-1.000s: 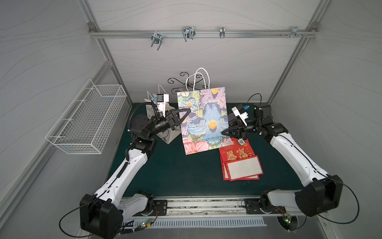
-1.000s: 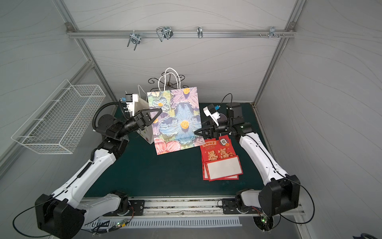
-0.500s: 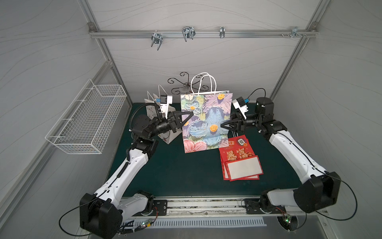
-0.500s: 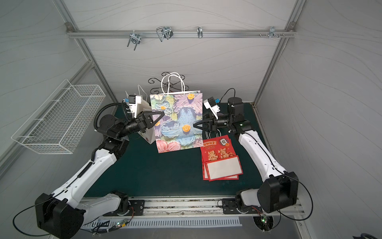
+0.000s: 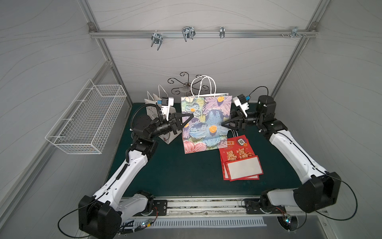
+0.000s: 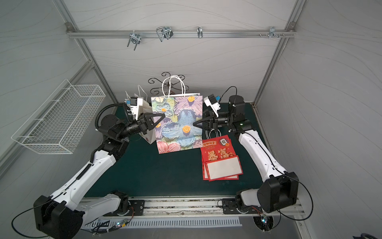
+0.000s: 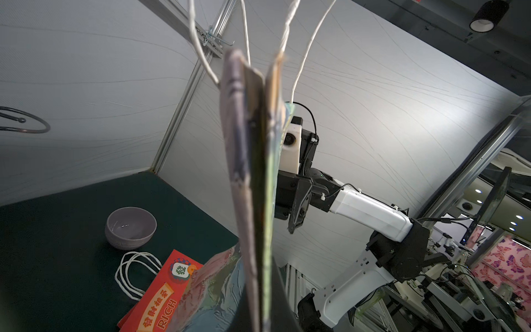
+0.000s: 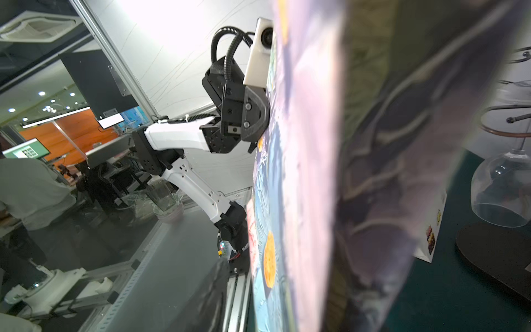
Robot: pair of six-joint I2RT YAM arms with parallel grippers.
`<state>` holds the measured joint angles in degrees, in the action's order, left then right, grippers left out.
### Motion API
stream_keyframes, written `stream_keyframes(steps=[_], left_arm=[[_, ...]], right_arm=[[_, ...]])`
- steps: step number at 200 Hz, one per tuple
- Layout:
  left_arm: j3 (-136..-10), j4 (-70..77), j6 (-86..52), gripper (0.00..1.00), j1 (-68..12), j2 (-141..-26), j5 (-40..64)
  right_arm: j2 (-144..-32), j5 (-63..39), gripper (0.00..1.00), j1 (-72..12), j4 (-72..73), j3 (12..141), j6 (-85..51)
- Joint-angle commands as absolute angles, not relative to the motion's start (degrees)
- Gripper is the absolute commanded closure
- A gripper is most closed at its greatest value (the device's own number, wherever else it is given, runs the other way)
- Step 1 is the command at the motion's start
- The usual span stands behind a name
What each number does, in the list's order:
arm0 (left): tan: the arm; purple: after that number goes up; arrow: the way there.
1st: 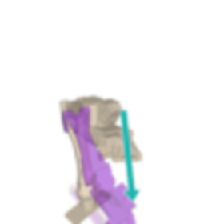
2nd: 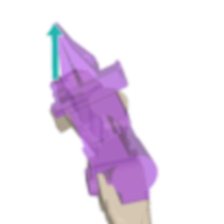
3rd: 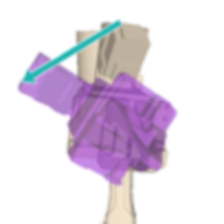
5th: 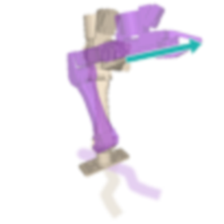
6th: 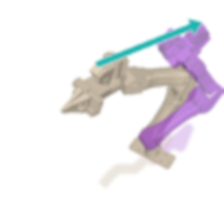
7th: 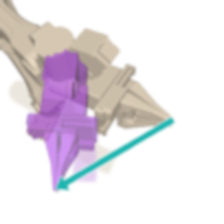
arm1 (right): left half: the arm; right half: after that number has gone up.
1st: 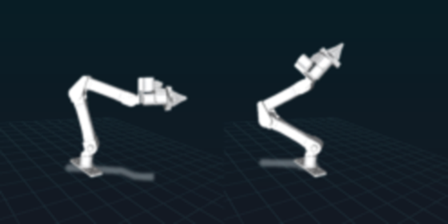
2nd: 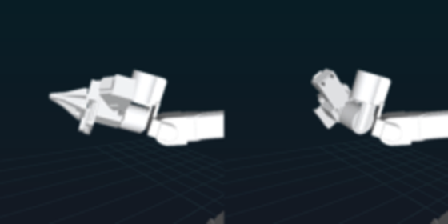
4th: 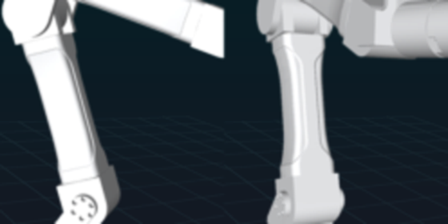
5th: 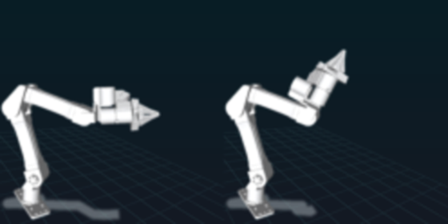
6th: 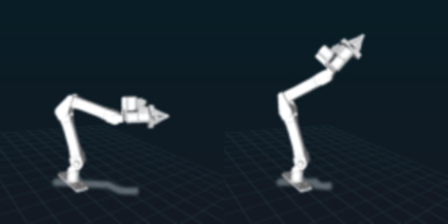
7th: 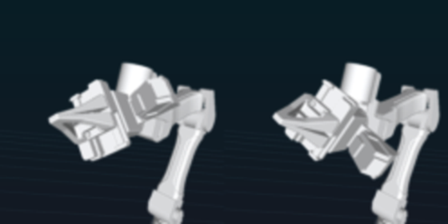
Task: Put away the paper bag
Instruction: Press the paper bag at the center of the board.
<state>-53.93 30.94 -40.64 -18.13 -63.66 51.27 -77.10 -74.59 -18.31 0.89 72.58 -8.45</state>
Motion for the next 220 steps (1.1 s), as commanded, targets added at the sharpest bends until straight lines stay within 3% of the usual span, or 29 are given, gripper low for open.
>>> stream_keyframes(steps=[1,19,98,124,131,137,142,158,177,211,220], left_arm=[[-53.89,34.48,-39.79,1.00,-19.05,-62.62,52.99],[-53.64,32.80,-38.21,1.00,-19.34,-62.28,52.38],[-53.47,24.79,-32.76,1.00,-19.32,-60.66,52.11],[-53.68,21.32,-31.42,1.00,-19.34,-60.04,51.15],[-53.44,21.45,-31.30,1.00,-19.27,-59.86,51.04],[-53.36,21.47,-31.16,1.00,-19.33,-59.83,50.93],[-53.35,21.30,-30.99,1.00,-19.28,-59.77,50.94],[-53.50,19.95,-30.00,1.00,-19.34,-59.79,50.72],[-53.33,19.78,-29.71,1.00,-19.34,-59.68,50.66],[-52.61,19.87,-29.53,1.00,-19.34,-59.00,50.40],[-52.32,20.19,-29.66,1.00,-19.34,-58.84,50.41]], right_arm=[[-78.45,-73.41,0.39,-18.48,9.20,74.65,-14.40],[-79.42,-73.94,0.44,-18.44,14.32,75.20,-18.92],[-79.19,-74.27,1.00,-18.05,25.14,74.16,-27.95],[-78.97,-73.73,1.00,-18.11,24.58,74.15,-27.78],[-78.99,-73.30,0.89,-18.10,24.29,74.17,-27.71],[-78.99,-72.94,0.70,-18.18,23.94,74.30,-27.69],[-79.01,-72.75,0.60,-18.19,23.82,74.40,-27.59],[-79.14,-72.49,0.53,-18.55,23.37,75.11,-27.33],[-79.61,-72.59,0.59,-19.14,23.13,75.85,-27.57],[-79.09,-73.65,0.99,-19.25,21.62,75.73,-26.70],[-78.92,-73.87,1.00,-19.17,21.48,75.63,-26.53]])
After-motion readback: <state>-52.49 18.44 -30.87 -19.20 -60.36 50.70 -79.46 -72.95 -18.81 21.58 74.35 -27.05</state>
